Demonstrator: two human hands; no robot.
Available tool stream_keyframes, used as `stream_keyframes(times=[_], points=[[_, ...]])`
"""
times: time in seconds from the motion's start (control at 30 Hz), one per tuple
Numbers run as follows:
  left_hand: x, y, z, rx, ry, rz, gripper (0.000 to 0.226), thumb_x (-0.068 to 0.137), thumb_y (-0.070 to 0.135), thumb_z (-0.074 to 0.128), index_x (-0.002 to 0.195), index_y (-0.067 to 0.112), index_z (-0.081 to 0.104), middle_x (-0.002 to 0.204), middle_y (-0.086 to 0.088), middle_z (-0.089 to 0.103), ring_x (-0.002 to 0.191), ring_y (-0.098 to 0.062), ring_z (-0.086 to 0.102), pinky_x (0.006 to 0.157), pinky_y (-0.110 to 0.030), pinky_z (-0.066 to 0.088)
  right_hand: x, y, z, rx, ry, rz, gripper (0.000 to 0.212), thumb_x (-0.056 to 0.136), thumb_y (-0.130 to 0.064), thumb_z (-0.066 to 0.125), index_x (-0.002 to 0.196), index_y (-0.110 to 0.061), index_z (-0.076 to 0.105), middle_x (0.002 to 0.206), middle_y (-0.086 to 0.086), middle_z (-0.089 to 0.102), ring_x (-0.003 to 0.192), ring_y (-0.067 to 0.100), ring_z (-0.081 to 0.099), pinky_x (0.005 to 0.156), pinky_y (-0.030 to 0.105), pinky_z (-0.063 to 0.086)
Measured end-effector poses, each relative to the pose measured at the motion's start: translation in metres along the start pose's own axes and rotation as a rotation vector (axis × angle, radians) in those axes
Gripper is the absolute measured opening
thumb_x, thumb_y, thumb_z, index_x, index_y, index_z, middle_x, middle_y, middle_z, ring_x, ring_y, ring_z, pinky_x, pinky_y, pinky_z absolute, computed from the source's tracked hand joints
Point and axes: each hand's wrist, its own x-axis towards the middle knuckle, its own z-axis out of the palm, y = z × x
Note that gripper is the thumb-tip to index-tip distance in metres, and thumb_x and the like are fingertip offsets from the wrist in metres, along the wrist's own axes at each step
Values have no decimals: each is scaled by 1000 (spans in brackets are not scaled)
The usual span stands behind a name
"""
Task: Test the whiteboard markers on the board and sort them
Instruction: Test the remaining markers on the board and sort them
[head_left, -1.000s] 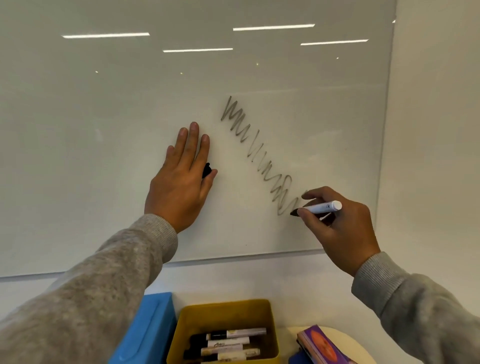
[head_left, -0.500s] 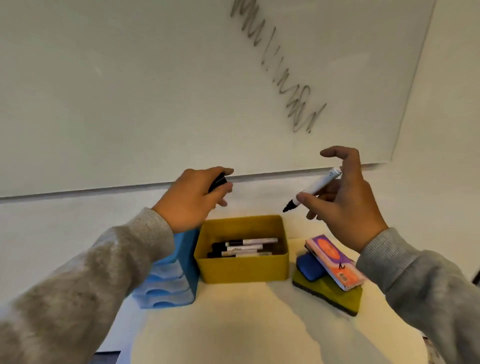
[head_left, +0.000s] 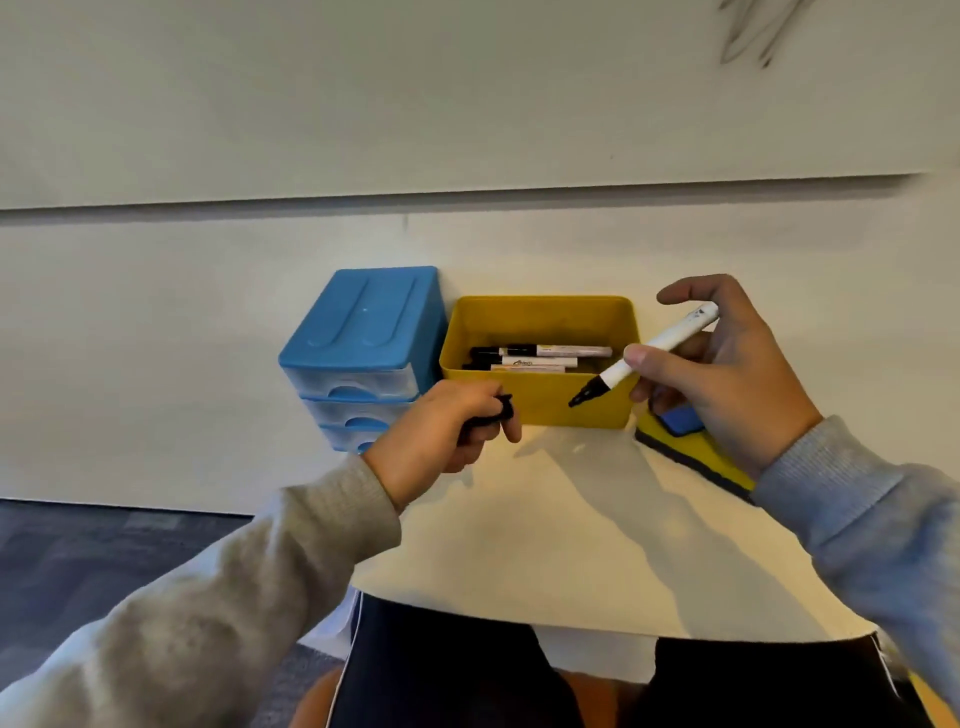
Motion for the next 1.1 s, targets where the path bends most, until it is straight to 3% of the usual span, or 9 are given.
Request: stream_keyframes(times=[0.17,0.27,0.37,0.5,0.7,0.87,1.1], points=[[3,-3,4,-105,71,-12,31,105,17,43,104,11,74,72,1,53,54,-8,42,48,-20,31,0,11,3,171,99,136,40,89,-1,70,118,-18,50,70,7,71,65,25,69,56,33,53],[6,-7,5,-33,129,29,22,103,19,50,114,24,69,79,3,63,59,-9,53,52,-21,42,0,13,4,151,110,152,39,89,-1,69,118,-20,51,78,13,71,69,27,70,59,32,55],[8,-8,6,-19,158,68,25,100,18,56,124,23,62,84,2,71,63,-11,61,56,-24,50,-1,14,8,146,96,167,36,91,-2,67,118,-21,53,85,18,70,71,28,71,60,33,56],[8,-4,4,-133,217,91,17,97,19,60,114,15,62,86,-6,75,63,-15,64,57,-23,53,-1,12,11,196,86,192,23,95,-4,63,114,-17,58,81,12,70,71,26,69,61,32,55],[9,-1,-1,-263,254,99,19,98,23,57,108,10,67,77,-4,73,60,-11,62,57,-21,52,1,8,9,217,136,209,9,97,-11,61,104,-16,66,80,9,64,71,23,62,61,33,52],[9,3,-2,-313,201,112,20,95,15,62,114,11,67,92,-9,76,74,-15,70,65,-21,57,0,2,9,332,129,240,15,94,-7,63,109,-11,65,79,10,65,67,19,62,58,26,54],[9,3,-4,-294,191,120,23,93,9,63,115,12,69,99,-8,77,84,-19,73,69,-22,58,1,-2,5,456,99,270,24,89,-2,65,111,-13,63,84,12,69,72,20,67,61,24,56]])
